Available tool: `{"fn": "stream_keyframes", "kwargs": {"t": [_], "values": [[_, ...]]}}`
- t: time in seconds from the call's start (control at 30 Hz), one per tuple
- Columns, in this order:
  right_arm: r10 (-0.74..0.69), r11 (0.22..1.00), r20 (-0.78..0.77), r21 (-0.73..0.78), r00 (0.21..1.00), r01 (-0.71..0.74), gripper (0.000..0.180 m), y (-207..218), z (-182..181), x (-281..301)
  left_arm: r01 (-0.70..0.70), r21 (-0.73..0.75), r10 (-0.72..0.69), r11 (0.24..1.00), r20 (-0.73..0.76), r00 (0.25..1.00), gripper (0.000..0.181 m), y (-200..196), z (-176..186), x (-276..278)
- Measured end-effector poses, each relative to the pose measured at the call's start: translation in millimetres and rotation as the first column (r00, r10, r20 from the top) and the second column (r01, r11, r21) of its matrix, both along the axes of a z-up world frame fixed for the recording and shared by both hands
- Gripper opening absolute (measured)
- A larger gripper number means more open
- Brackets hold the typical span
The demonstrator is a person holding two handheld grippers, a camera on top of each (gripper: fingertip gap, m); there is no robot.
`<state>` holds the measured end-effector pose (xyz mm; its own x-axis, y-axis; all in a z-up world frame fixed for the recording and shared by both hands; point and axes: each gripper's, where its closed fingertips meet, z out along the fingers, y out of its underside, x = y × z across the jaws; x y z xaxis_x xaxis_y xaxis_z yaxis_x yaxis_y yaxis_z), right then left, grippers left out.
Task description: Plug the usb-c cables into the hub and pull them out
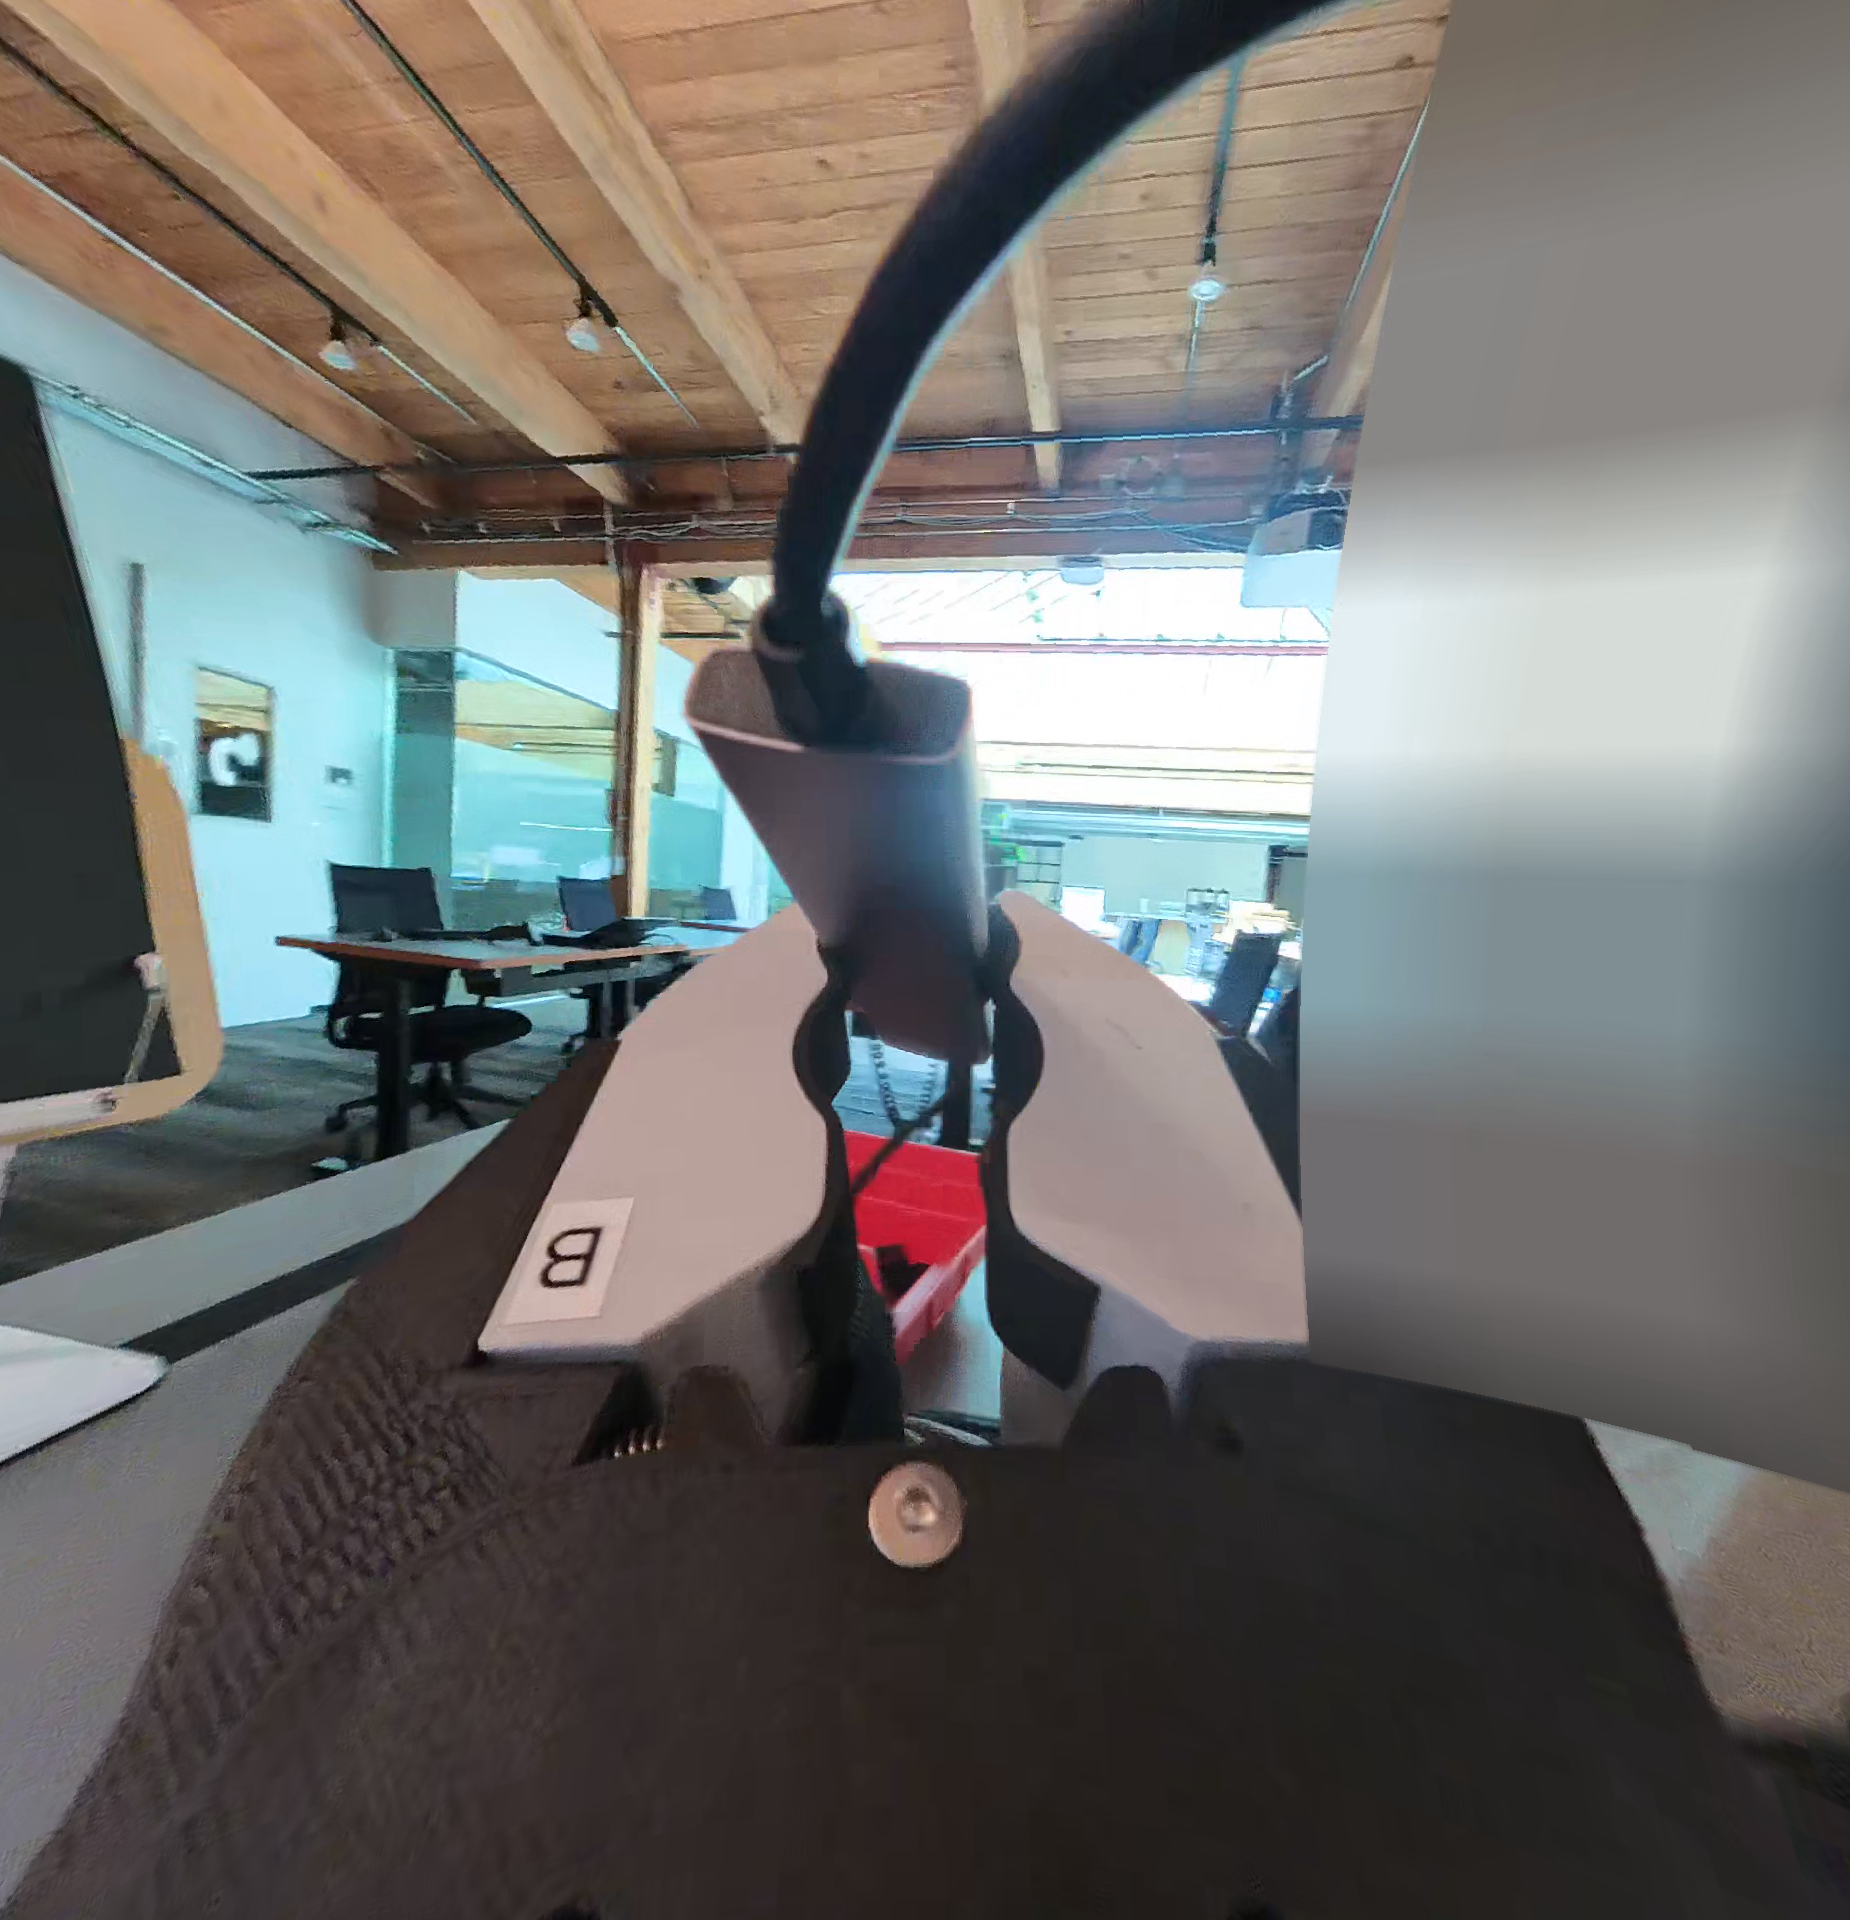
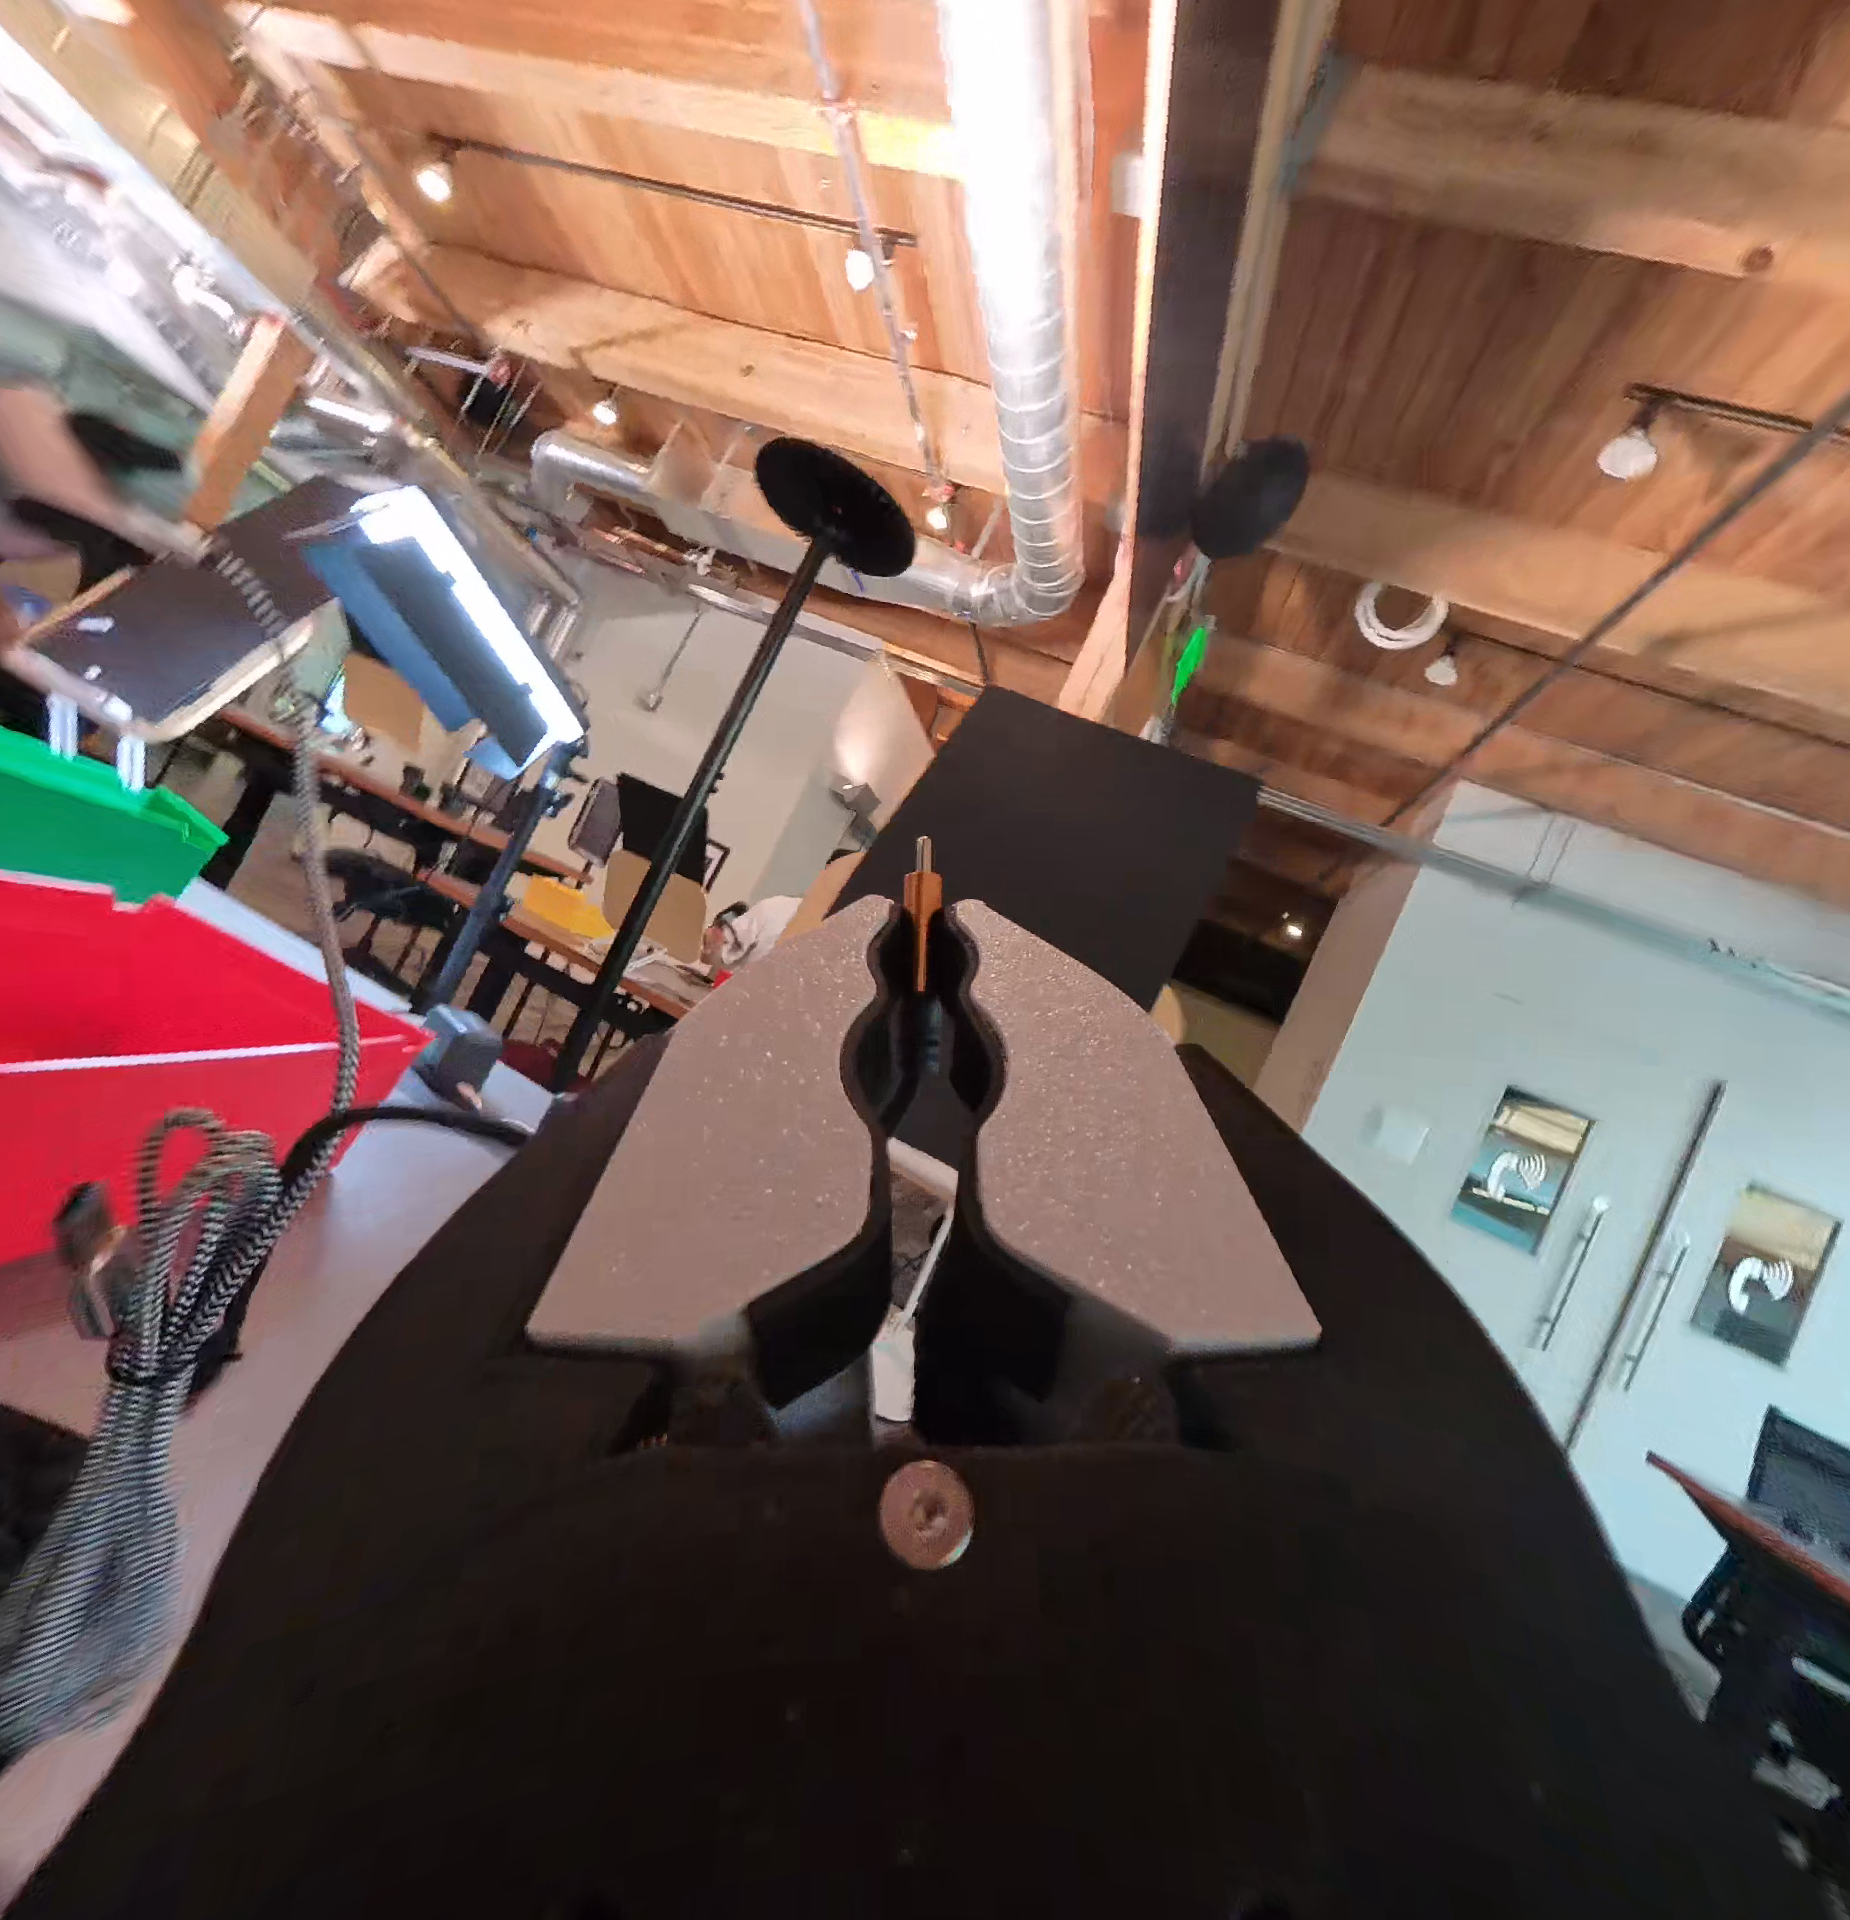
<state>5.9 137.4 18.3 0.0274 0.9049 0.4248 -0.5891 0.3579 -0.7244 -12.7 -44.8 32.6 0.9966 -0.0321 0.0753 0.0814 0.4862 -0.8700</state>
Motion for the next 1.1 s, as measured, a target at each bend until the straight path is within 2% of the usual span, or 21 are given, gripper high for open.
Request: {"fn": "stream_keyframes", "kwargs": {"t": [0.03,0.17,0.23,0.27,0.37,0.43,0.47,0.57,0.67,0.8,0.97,1.1], "values": [[-0.003,1.0,-0.009,-0.028,1.0,0.002,0.005,12.1,3.7,5.8,-0.031,-0.004,0.031,1.0,0.007,1.0,0.023,-2.4,-1.4,-6.0],[0.086,0.983,-0.04,-0.16,0.995,-0.092,0.005,42.1,7.3,29.1,-0.184,-0.01,0.184,0.983,0.054,0.981,0.023,-16.3,-8.1,-34.5],[0.044,0.971,-0.045,-0.233,0.998,-0.054,0.005,66.5,4.7,34.2,-0.359,-0.089,0.363,0.929,0.04,0.931,0.023,-21.3,-20.8,-57.4],[-0.001,0.958,-0.057,-0.286,0.998,-0.015,0.005,83.0,4.7,37.8,-0.389,-0.119,0.394,0.913,0.017,0.919,0.023,-21.4,-25.3,-60.9],[-0.13,0.919,-0.114,-0.387,0.985,0.077,0.005,120.3,9.9,57.2,-0.294,-0.05,0.296,0.955,0.045,0.954,0.023,-20.6,-16.4,-50.3],[-0.177,0.912,-0.152,-0.396,0.972,0.105,0.006,129.0,16.1,70.5,-0.382,-0.117,0.387,0.917,0.028,0.921,0.023,-21.6,-25.5,-63.6],[-0.159,0.912,-0.164,-0.402,0.974,0.081,0.005,128.5,18.0,74.3,-0.403,-0.153,0.411,0.902,0.029,0.911,0.023,-20.4,-31.5,-69.4],[-0.109,0.911,-0.169,-0.411,0.98,0.03,0.005,122.9,18.0,75.3,-0.252,-0.16,0.266,0.954,0.072,0.961,0.023,-4.5,-35.9,-58.8],[-0.136,0.92,-0.168,-0.386,0.976,0.062,0.005,120.6,21.2,77.6,-0.247,-0.161,0.256,0.955,0.039,0.966,0.023,5.0,-34.7,-53.1],[-0.127,0.909,-0.208,-0.415,0.97,0.03,0.005,125.2,31.2,88.8,-0.198,-0.175,0.207,0.964,0.03,0.978,0.023,13.0,-36.6,-46.4],[-0.266,0.897,-0.283,-0.424,0.922,0.129,0.005,163.4,56.6,95.5,-0.179,-0.181,0.187,0.967,0.023,0.982,0.023,17.0,-37.3,-42.3],[-0.285,0.896,-0.435,-0.437,0.854,0.077,0.006,191.7,83.7,102.7,-0.184,-0.191,0.188,0.964,0.0,0.982,0.023,19.5,-36.8,-38.7]]}}
